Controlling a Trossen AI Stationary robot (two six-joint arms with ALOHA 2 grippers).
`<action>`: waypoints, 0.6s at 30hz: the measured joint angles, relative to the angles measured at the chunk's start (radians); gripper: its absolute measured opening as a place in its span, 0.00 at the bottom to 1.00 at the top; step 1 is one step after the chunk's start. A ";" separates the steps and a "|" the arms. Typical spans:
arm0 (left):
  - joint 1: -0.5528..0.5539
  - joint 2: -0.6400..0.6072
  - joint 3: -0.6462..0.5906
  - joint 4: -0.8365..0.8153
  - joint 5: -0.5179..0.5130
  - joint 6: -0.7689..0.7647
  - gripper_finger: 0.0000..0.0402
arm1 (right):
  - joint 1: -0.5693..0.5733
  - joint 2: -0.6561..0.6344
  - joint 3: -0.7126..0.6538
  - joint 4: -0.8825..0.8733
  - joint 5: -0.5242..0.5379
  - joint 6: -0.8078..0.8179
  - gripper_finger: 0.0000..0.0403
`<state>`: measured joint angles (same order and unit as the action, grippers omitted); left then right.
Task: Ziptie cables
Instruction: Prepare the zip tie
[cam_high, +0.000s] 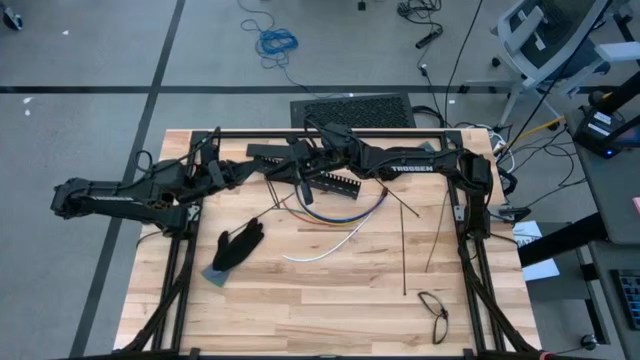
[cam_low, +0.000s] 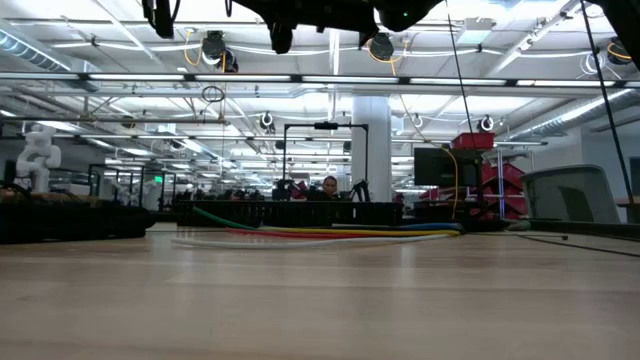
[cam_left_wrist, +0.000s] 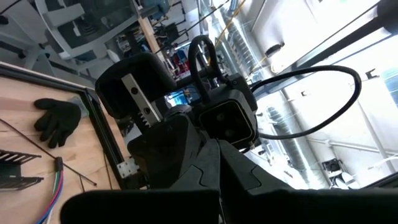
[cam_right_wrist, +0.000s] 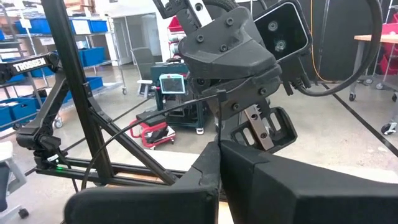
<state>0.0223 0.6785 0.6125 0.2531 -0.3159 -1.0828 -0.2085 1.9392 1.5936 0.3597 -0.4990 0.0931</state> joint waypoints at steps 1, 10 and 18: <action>0.000 0.000 0.000 0.000 -0.001 0.000 0.00 | 0.000 0.000 0.000 -0.004 0.000 0.001 0.00; 0.000 -0.006 -0.001 -0.004 -0.014 0.025 0.00 | 0.000 0.000 0.000 -0.059 -0.002 0.005 0.00; 0.000 -0.007 -0.001 0.003 -0.037 0.032 0.00 | 0.000 0.000 0.000 -0.060 -0.017 0.014 0.00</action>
<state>0.0227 0.6712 0.6117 0.2558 -0.3527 -1.0509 -0.2082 1.9392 1.5936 0.2996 -0.5157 0.1074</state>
